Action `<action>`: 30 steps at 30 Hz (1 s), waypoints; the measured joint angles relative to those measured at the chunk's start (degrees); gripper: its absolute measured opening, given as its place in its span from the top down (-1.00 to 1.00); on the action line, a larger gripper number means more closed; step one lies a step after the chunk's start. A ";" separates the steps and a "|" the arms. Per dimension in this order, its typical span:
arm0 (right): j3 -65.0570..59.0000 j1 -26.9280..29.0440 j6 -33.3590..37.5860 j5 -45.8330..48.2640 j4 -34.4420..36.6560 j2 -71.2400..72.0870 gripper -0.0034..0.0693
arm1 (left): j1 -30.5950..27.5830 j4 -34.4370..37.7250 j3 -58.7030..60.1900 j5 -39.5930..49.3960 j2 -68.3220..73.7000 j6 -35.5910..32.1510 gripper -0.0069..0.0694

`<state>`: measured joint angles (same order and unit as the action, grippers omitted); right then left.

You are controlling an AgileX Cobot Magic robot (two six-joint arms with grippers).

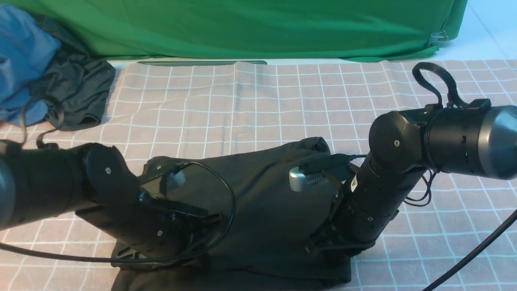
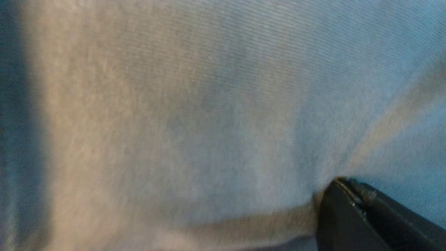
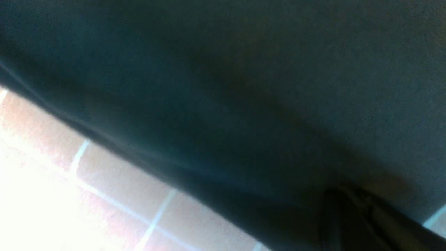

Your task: Fold a long-sleeved shirt over a pink coffee tablecloth.

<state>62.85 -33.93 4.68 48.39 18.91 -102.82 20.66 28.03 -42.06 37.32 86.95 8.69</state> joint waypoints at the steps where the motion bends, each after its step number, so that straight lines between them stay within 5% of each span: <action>1: 0.64 0.00 0.00 0.77 -0.09 0.77 0.81 | -0.08 -0.44 -0.52 0.47 -0.92 0.09 0.78; 16: 0.92 -3.53 -0.14 -2.44 0.01 0.32 0.81 | 1.13 2.43 3.58 -4.00 -1.25 -0.38 0.78; 25: 0.39 -3.76 -5.64 1.13 -7.99 0.01 0.81 | -5.77 -3.49 6.76 -2.99 -6.82 3.54 0.78; 30: 2.49 -3.69 -5.45 -0.39 -4.51 4.36 0.81 | -6.38 -3.14 5.56 -2.34 -13.03 3.58 0.78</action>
<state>65.34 -37.62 -0.77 48.00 14.40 -98.46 14.28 24.90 -36.50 34.97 73.92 12.27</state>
